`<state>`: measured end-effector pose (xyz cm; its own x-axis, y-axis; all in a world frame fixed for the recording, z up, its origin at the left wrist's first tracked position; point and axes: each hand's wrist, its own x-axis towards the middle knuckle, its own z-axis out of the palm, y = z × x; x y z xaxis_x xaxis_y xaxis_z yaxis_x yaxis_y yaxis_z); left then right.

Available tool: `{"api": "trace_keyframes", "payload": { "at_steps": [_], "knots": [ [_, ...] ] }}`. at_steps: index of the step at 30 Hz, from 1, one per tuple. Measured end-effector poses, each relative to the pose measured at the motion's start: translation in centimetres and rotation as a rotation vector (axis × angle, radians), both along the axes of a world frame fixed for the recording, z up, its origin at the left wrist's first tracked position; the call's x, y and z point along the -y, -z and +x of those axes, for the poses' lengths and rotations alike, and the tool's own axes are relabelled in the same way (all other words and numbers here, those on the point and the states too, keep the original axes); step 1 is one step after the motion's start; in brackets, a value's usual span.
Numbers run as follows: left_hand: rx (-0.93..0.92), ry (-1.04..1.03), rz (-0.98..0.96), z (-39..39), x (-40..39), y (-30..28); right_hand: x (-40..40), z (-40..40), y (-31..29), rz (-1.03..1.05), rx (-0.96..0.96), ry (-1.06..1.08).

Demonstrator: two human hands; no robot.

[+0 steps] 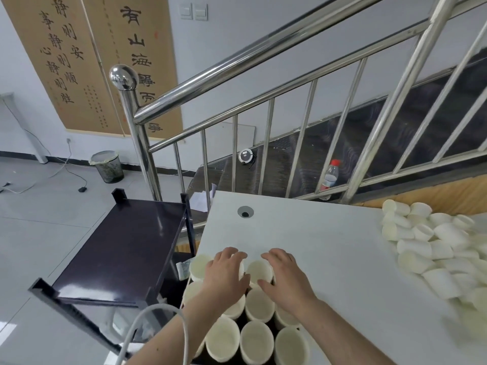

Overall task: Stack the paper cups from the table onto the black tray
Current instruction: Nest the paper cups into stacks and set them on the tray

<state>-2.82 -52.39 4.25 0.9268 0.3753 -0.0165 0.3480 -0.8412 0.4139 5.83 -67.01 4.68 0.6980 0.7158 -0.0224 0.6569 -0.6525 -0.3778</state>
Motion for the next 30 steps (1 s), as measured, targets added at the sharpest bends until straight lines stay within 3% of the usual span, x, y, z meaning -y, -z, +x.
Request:
{"api": "trace_keyframes", "payload": {
  "at_steps": [17, 30],
  "knots": [
    [0.001, 0.174, -0.042, 4.4, 22.4, -1.3, 25.1, 2.2, -0.9, -0.006, -0.005, 0.189],
    [-0.092, 0.34, -0.051, 12.3, 31.5, 0.5, 35.9, 6.9, 1.4, -0.039, -0.075, 0.378]
  ]
}}
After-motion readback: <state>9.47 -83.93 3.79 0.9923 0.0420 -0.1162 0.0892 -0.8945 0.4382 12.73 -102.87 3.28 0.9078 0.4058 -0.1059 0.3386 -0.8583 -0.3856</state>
